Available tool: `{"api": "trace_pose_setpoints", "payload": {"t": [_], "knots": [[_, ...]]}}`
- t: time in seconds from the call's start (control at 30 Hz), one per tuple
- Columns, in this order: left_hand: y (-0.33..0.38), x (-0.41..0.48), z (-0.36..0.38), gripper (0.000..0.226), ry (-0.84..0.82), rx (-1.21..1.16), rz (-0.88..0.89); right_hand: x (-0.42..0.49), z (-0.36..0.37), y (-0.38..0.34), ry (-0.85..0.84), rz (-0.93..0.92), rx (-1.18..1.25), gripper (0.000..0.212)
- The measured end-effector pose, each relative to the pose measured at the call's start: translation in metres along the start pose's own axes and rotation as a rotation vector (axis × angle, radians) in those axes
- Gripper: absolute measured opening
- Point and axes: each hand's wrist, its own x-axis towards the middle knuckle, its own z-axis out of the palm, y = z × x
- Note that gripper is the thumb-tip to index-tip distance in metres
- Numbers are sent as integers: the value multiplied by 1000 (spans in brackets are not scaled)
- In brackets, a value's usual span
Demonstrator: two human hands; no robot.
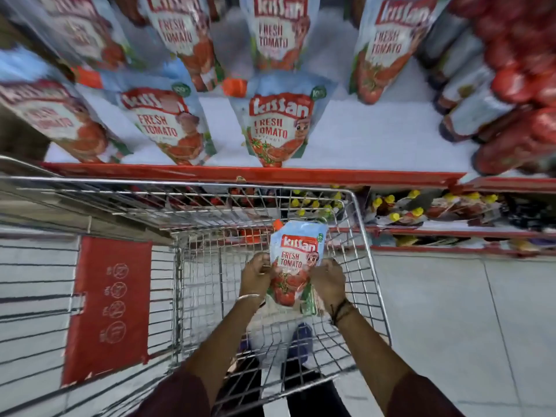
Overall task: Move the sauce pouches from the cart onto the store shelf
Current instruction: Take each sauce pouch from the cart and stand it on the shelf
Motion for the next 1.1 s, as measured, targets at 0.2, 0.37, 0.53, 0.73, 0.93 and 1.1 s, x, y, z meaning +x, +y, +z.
{"api": "trace_pose_setpoints", "payload": {"t": [0.2, 0.37, 0.53, 0.73, 0.93, 1.1], "knots": [[69, -40, -6, 26, 7, 32, 222, -46, -34, -49, -32, -207, 241, 13], [121, -61, 3, 34, 24, -20, 401, -68, -70, -90, -16, -382, 302, 20], [175, -67, 29, 31, 0, -44, 579, -76, -112, -139, 14, -549, 326, 27], [230, -56, 67, 25, 46, -59, 744, -60, -148, -196, 113, -689, 322, 17], [270, -26, 91, 25, 90, -138, 742, -29, -161, -236, 183, -777, 272, 16], [275, 1, 100, 27, 111, -110, 708, 5, -160, -236, 170, -773, 245, 21]]}}
